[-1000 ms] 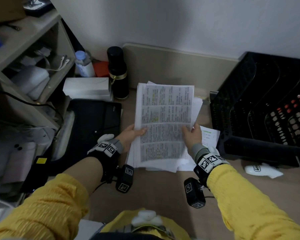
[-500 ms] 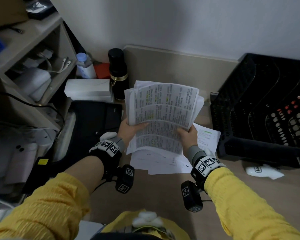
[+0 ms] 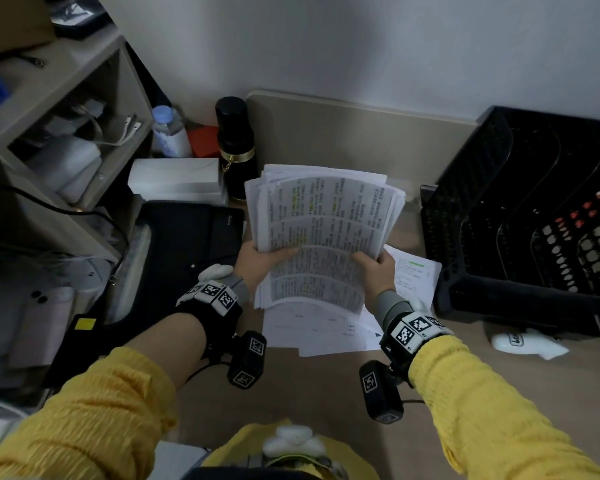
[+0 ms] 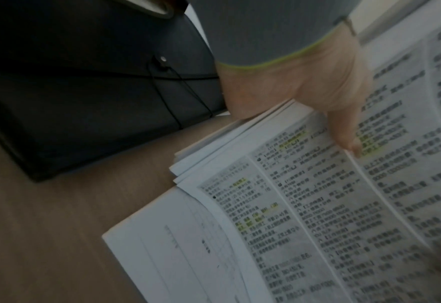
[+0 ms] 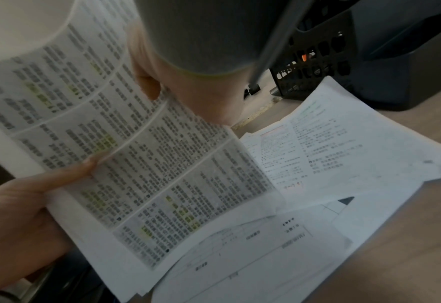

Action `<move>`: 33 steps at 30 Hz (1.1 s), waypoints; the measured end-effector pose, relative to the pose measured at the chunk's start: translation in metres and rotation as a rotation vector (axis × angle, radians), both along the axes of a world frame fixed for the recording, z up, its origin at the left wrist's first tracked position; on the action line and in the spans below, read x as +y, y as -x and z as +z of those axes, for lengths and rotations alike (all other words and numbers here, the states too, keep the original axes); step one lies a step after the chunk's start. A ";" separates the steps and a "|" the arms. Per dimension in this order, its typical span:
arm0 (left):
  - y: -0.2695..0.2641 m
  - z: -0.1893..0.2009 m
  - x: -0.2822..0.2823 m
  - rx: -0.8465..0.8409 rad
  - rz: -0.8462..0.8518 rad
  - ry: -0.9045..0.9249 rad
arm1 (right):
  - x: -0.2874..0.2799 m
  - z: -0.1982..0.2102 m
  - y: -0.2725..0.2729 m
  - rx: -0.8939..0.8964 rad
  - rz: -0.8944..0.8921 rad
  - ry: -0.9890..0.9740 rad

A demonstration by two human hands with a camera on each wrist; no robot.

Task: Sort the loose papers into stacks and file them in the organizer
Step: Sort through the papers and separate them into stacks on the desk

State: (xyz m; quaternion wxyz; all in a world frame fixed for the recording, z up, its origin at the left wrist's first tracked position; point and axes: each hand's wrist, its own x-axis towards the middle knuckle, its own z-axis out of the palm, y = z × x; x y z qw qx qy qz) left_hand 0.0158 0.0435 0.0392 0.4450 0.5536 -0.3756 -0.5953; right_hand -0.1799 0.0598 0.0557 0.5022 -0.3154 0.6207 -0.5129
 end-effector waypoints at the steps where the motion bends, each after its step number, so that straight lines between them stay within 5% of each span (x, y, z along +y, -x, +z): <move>1: 0.000 -0.001 0.002 0.015 -0.005 -0.011 | 0.001 -0.003 -0.001 -0.001 -0.001 -0.024; 11: 0.003 -0.004 -0.004 0.009 0.026 0.015 | -0.004 -0.002 -0.004 -0.043 -0.079 0.010; 21: 0.005 -0.012 -0.003 -0.159 -0.125 0.087 | -0.014 -0.011 -0.004 0.030 -0.004 -0.094; 26: -0.007 -0.025 -0.006 -0.196 -0.080 -0.017 | -0.030 -0.022 0.010 -0.048 0.110 -0.168; 30: -0.010 -0.043 -0.004 -0.190 -0.060 -0.146 | -0.036 -0.048 0.027 0.087 0.245 -0.354; 33: -0.015 -0.055 -0.005 -0.222 -0.035 -0.237 | -0.035 -0.073 0.050 0.346 0.184 -0.570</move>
